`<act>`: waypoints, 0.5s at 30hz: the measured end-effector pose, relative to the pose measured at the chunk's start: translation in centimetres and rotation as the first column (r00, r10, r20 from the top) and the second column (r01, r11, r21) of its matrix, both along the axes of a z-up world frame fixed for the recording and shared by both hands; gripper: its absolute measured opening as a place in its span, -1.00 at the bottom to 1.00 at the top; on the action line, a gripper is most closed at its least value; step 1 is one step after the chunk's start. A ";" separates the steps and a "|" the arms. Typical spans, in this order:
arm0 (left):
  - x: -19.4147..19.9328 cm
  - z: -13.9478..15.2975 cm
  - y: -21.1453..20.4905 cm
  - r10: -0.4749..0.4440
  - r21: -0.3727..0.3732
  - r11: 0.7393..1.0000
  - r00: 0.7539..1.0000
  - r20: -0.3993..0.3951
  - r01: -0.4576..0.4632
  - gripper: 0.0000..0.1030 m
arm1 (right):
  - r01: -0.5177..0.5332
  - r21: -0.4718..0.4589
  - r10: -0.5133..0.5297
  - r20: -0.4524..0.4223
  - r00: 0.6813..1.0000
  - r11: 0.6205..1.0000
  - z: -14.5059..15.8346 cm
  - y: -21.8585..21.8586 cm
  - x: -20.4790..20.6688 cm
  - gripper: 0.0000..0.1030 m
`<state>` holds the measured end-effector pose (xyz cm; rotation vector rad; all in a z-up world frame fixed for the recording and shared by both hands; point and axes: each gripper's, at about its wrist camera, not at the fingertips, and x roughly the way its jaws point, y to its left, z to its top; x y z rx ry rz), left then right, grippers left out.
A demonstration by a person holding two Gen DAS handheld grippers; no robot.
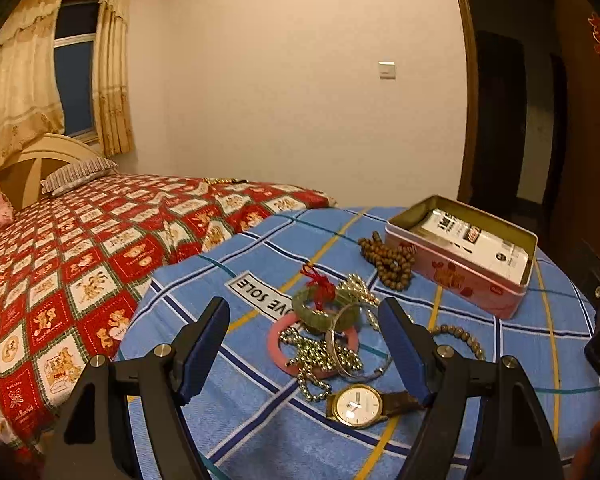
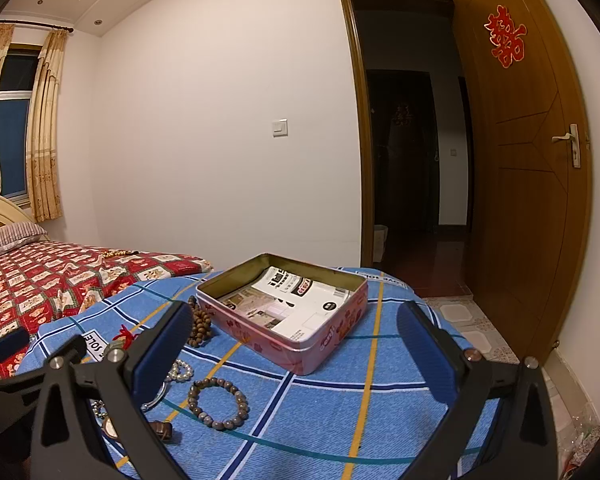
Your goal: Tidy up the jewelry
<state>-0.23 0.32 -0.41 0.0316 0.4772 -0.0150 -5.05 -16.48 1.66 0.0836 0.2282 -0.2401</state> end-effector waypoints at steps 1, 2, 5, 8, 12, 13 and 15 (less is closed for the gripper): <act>-0.1 0.0 -0.1 -0.001 0.003 1.000 1.000 0.002 0.001 0.50 | 0.000 0.000 0.000 0.001 1.000 1.000 -0.1 0.0 0.0 1.00; -0.2 0.0 -0.2 -0.009 0.007 1.000 1.000 0.005 0.008 0.50 | 0.001 0.000 -0.001 0.001 1.000 1.000 -0.3 -0.1 0.5 1.00; -0.4 0.0 -0.7 -0.027 0.022 0.999 1.000 0.008 0.026 0.50 | 0.001 0.000 -0.001 0.000 1.000 1.000 -0.3 0.0 0.5 1.00; -0.5 0.1 -0.9 -0.028 0.030 0.999 0.999 0.015 0.028 0.50 | 0.001 0.000 -0.001 0.001 1.000 1.000 -0.3 0.0 0.5 1.00; -0.5 0.1 -0.6 -0.013 0.019 1.000 1.000 0.017 0.013 0.50 | 0.001 0.000 -0.001 -0.001 1.000 1.000 -0.3 0.0 0.5 1.00; -0.5 0.2 -0.5 -0.008 0.016 1.000 1.000 0.016 0.007 0.50 | 0.001 0.000 -0.001 0.000 1.000 1.000 -0.3 0.0 0.5 1.00; -0.5 0.2 -0.4 0.001 0.011 1.000 1.000 0.015 -0.001 0.50 | 0.001 0.000 -0.001 0.000 1.000 1.000 -0.3 -0.1 0.5 1.00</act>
